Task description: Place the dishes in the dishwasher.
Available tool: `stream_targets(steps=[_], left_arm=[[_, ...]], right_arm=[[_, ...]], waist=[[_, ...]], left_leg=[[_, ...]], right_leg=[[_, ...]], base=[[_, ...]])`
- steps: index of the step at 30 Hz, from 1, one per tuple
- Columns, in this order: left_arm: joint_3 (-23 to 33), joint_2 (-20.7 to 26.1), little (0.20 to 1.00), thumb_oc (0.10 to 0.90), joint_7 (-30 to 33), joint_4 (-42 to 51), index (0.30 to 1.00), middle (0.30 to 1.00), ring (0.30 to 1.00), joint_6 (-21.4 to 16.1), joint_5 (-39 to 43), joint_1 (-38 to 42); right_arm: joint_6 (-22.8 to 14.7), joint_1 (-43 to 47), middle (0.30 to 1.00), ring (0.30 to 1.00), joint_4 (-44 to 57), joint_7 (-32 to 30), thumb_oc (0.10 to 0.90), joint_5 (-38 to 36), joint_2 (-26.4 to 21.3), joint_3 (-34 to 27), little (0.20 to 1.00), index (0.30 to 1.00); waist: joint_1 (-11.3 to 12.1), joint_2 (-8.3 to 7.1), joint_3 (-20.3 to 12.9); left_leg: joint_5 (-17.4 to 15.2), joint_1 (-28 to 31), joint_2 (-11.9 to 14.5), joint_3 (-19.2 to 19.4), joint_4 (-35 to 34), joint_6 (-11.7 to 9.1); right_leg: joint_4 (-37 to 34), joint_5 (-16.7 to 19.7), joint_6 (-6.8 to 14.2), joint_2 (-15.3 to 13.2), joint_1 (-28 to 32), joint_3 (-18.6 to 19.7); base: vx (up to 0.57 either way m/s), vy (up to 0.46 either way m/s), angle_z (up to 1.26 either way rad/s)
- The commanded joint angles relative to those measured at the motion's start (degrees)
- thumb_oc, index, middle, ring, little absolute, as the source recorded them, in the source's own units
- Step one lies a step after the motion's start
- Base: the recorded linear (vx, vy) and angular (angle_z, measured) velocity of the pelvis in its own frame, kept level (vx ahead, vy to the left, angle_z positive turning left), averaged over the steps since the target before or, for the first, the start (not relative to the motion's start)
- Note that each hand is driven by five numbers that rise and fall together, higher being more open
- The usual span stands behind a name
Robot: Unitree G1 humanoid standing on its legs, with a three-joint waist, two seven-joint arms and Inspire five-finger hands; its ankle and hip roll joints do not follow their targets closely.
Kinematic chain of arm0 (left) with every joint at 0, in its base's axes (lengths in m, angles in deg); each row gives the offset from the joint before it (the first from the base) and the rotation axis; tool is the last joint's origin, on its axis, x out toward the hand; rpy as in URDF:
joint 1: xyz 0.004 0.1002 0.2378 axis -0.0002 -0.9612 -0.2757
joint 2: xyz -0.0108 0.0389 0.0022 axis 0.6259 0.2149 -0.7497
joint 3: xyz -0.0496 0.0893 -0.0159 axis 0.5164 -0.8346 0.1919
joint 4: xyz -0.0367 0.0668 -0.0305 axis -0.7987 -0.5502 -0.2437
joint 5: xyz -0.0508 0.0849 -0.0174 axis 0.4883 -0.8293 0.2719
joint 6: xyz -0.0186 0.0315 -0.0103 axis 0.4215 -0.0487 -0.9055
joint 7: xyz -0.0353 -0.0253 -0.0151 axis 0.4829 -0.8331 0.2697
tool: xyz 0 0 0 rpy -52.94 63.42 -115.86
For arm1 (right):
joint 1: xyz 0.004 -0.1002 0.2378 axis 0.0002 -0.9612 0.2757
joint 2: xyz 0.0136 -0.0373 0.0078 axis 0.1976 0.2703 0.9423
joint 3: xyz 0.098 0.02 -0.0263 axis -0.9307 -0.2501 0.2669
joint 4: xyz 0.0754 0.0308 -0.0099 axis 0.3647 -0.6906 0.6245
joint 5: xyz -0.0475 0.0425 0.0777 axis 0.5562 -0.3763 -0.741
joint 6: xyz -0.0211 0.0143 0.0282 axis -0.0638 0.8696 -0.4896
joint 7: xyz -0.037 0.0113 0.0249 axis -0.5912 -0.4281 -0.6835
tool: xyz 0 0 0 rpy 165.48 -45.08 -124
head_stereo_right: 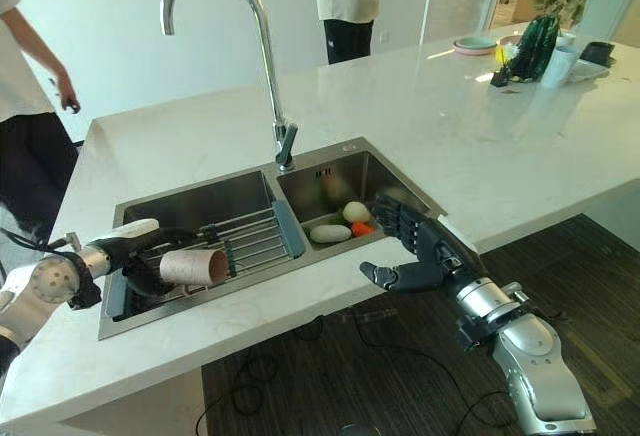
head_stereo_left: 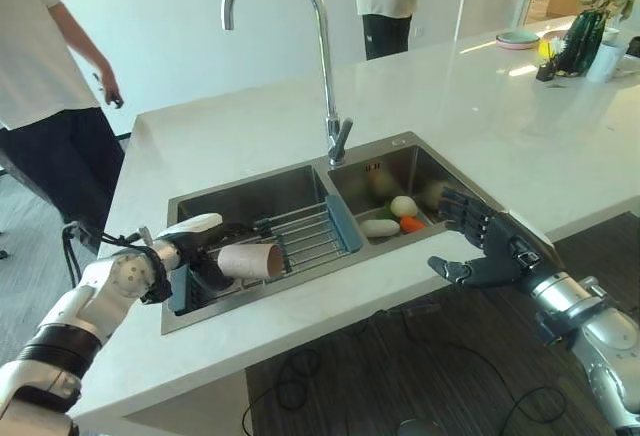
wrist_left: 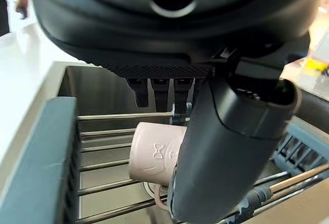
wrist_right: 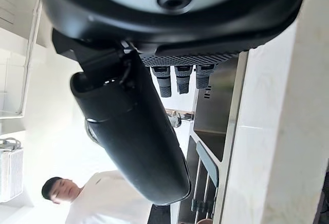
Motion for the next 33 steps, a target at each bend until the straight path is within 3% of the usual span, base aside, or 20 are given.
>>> stream_targets(steps=[1,9,18,19,20,21,22,27,33], left_arm=[[3.53,-0.34,0.900,0.800,6.41,-1.17,0.900,0.900,0.900,-1.32,-0.93,9.44],[2.51,-1.97,0.900,0.800,7.04,-4.60,0.900,0.900,0.900,-1.40,-1.71,10.56],[2.12,-3.80,0.900,0.800,2.24,-8.61,0.900,0.900,0.900,0.58,-5.44,8.47],[1.68,-4.04,0.568,0.579,0.54,-9.39,0.568,0.568,0.568,0.55,-5.90,8.22],[1.44,-4.32,0.521,0.547,-0.05,-9.79,0.521,0.521,0.521,0.22,-6.45,7.95],[1.06,-4.58,0.432,0.488,-1.38,-9.89,0.432,0.432,0.432,0.13,-7.05,7.54],[0.24,-5.00,0.300,0.400,-3.81,-9.57,0.300,0.300,0.300,0.66,-7.46,6.94],[-1.63,-7.40,0.300,0.400,-9.21,-10.86,0.300,0.300,0.300,2.48,-8.62,5.31],[-1.14,-8.27,0.300,0.400,-4.42,-9.40,0.300,0.300,0.300,3.19,-8.09,4.25]], right_arm=[[-6.24,6.95,0.900,0.900,3.66,0.28,0.800,-1.71,-1.82,-3.97,0.900,0.900],[-5.90,5.87,0.900,0.900,3.49,0.97,0.800,-1.34,-1.91,-5.40,0.900,0.900],[-5.50,4.41,0.900,0.900,3.86,2.37,0.800,-0.96,-2.04,-7.16,0.900,0.900],[-5.43,4.29,0.900,0.900,3.94,2.44,0.800,-0.99,-2.19,-7.31,0.900,0.900],[-5.30,4.32,0.900,0.900,4.01,2.55,0.800,-1.04,-2.28,-7.36,0.900,0.900],[-5.02,4.29,0.900,0.900,4.33,2.46,0.800,-0.99,-2.32,-7.39,0.900,0.900],[-4.89,4.36,0.900,0.900,4.39,2.25,0.800,-0.83,-2.24,-7.22,0.900,0.900],[-4.53,5.00,0.900,0.900,4.27,2.49,0.800,-0.43,-2.39,-6.36,0.900,0.900],[-4.06,5.05,0.900,0.900,4.50,2.01,0.800,-0.07,-2.23,-5.77,0.900,0.900]], waist=[[-0.40,0.26,-1.35],[-1.74,0.18,-1.52],[-2.90,0.29,-1.53],[-3.04,0.29,-1.47],[-3.12,0.27,-1.47],[-3.17,0.27,-1.41],[-3.10,0.25,-1.31],[-3.05,0.25,-0.97],[-2.43,-0.09,-0.66]], left_leg=[[-11.80,2.54,0.36,-0.34,5.47,-0.25],[-12.00,3.01,0.67,0.93,5.47,-0.06],[-12.27,3.61,0.85,2.18,5.47,0.16],[-12.28,3.63,0.85,2.29,5.47,0.17],[-12.31,3.65,0.84,2.34,5.47,0.20],[-12.35,3.66,0.83,2.39,5.47,0.23],[-12.41,3.62,0.82,2.41,5.47,0.28],[-12.36,3.71,0.91,2.40,5.47,0.30],[-12.29,3.70,0.93,2.08,5.47,0.17]], right_leg=[[-1.97,-4.56,4.93,0.06,4.33,-2.69],[-1.97,-4.41,5.03,0.40,4.11,-1.71],[-1.97,-4.31,5.23,0.72,3.93,-0.60],[-1.97,-4.26,5.25,0.78,3.86,-0.47],[-1.97,-4.25,5.24,0.82,3.82,-0.38],[-1.97,-4.23,5.26,0.84,3.76,-0.29],[-1.97,-4.20,5.29,0.82,3.66,-0.24],[-1.97,-4.28,5.21,0.94,3.73,-0.33],[-1.97,-4.37,5.19,0.67,3.99,-0.98]], base=[[0.02,0.004,-0.05],[0.02,0.002,-0.08],[0.04,0.011,-0.06],[0.02,0.003,-0.04],[0.02,0.004,-0.08],[0.01,0.000,-0.11],[0.01,-0.001,-0.11],[0.00,0.000,-0.01],[0.00,0.000,0.00]])
